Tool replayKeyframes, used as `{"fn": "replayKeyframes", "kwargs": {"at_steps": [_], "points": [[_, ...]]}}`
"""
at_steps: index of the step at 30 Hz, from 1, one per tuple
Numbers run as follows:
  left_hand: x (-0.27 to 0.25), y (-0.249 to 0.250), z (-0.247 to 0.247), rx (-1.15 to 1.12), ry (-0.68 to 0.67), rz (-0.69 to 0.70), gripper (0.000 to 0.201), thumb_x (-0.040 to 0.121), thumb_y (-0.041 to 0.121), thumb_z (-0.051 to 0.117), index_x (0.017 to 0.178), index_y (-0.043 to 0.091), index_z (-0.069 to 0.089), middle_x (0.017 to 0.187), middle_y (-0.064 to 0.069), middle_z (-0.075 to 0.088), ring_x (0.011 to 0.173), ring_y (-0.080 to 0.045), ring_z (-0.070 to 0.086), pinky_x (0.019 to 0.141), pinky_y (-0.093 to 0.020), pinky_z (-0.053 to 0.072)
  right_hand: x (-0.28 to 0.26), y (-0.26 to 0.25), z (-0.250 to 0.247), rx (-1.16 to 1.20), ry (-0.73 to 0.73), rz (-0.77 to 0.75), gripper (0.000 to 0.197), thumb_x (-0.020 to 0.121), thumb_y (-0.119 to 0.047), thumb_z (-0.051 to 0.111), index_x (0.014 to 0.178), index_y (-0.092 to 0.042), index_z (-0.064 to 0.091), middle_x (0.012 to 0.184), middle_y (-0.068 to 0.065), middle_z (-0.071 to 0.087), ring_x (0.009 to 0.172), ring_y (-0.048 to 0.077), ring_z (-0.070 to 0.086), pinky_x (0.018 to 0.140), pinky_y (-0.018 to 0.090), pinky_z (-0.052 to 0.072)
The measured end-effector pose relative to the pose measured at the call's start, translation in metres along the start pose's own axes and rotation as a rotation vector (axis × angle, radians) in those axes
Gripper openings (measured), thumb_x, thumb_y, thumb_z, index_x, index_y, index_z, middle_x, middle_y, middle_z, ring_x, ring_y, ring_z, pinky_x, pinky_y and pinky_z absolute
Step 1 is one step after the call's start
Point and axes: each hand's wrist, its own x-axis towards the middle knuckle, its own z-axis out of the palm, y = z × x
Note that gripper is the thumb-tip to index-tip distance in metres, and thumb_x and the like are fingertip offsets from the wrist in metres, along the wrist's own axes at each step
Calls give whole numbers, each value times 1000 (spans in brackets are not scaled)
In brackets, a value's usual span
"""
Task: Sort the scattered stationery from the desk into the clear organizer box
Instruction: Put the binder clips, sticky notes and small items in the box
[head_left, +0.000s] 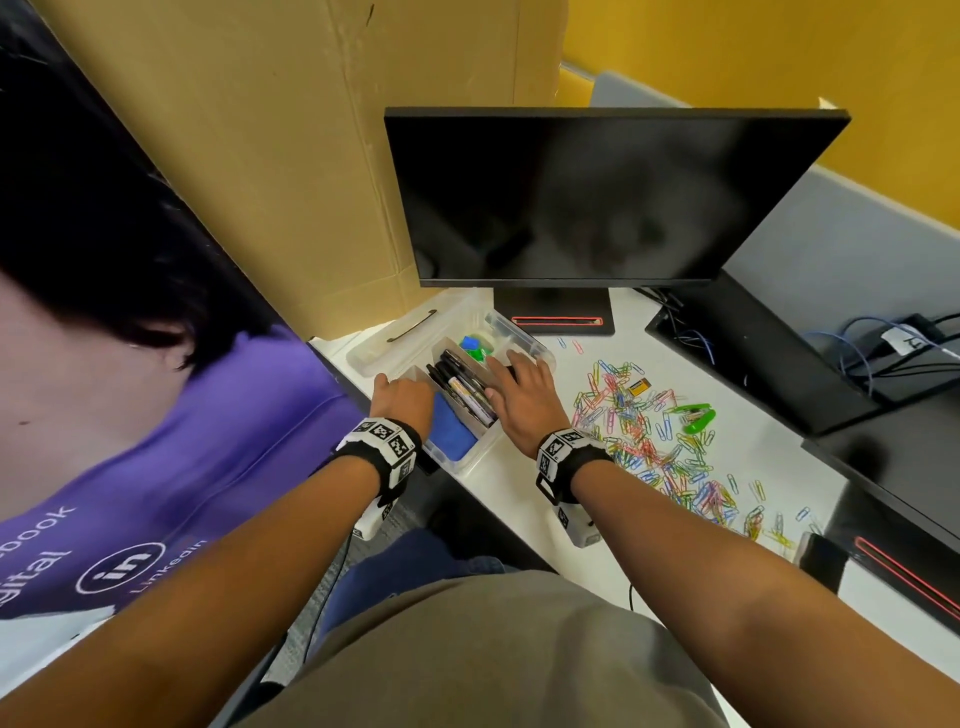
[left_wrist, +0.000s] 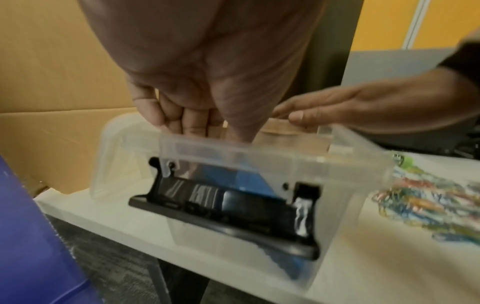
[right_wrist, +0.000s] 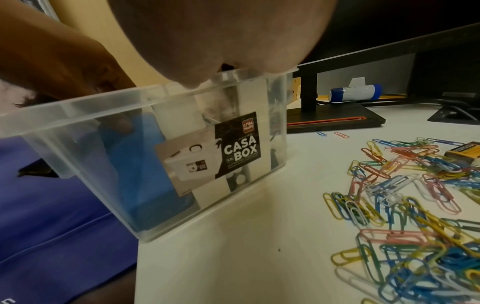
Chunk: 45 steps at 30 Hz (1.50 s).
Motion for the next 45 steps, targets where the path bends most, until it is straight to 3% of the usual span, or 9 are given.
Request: {"fn": "replayKeyframes", "kwargs": {"at_steps": [4, 10, 15, 18, 25, 31, 36, 45], "points": [[5, 2, -4, 81, -61, 23, 18, 92, 15, 49, 106, 20, 60, 92, 3, 69, 91, -17, 65, 103, -38, 29, 1, 1, -1, 0, 9, -11, 46, 103, -35, 33, 146, -19, 37, 146, 13, 40, 137, 30, 33, 120, 47, 12], [10, 4, -15, 165, -182, 118, 23, 93, 17, 49, 114, 18, 58, 103, 4, 65, 104, -18, 62, 111, -42, 23, 2, 4, 3, 4, 16, -8, 47, 103, -37, 31, 146, -20, 37, 144, 12, 42, 135, 29, 35, 119, 47, 17], [6, 10, -23, 114, -151, 126, 24, 94, 12, 50, 116, 8, 58, 116, -8, 63, 110, -26, 61, 98, -38, 42, 2, 4, 7, 22, 36, -5, 51, 101, -41, 24, 145, -20, 38, 141, 10, 44, 132, 27, 38, 118, 46, 18], [6, 15, -24, 115, -213, 154, 25, 96, 12, 52, 117, 3, 61, 119, -12, 63, 110, -29, 63, 93, -37, 51, 2, 4, 7, 29, 51, -6, 51, 101, -40, 24, 145, -20, 39, 139, 9, 45, 130, 27, 40, 118, 46, 19], [17, 9, -11, 39, -396, 186, 39, 102, 20, 47, 137, 2, 48, 138, -14, 53, 126, -28, 53, 101, -33, 42, 2, 4, 7, 30, 35, -7, 52, 101, -41, 21, 146, -20, 37, 136, 8, 47, 128, 27, 41, 116, 46, 21], [28, 7, -4, 90, -535, 238, 44, 104, 24, 44, 141, 0, 43, 147, -15, 44, 134, -29, 43, 108, -34, 33, 1, 5, 5, 30, 21, -7, 54, 100, -42, 19, 147, -21, 36, 134, 6, 47, 128, 26, 41, 117, 44, 19], [34, 9, -6, 106, -586, 293, 41, 103, 22, 42, 136, 0, 50, 142, -18, 49, 131, -31, 47, 109, -38, 37, 1, 4, 4, 47, 17, 8, 54, 100, -43, 19, 147, -21, 35, 136, 6, 48, 129, 25, 40, 119, 44, 16], [39, 6, -12, 74, -570, 238, 40, 102, 28, 42, 130, 2, 55, 134, -15, 56, 123, -29, 54, 105, -36, 41, 1, 5, 6, 60, 17, 6, 48, 102, -40, 28, 146, -23, 35, 134, 5, 48, 128, 24, 41, 119, 43, 16]]}}
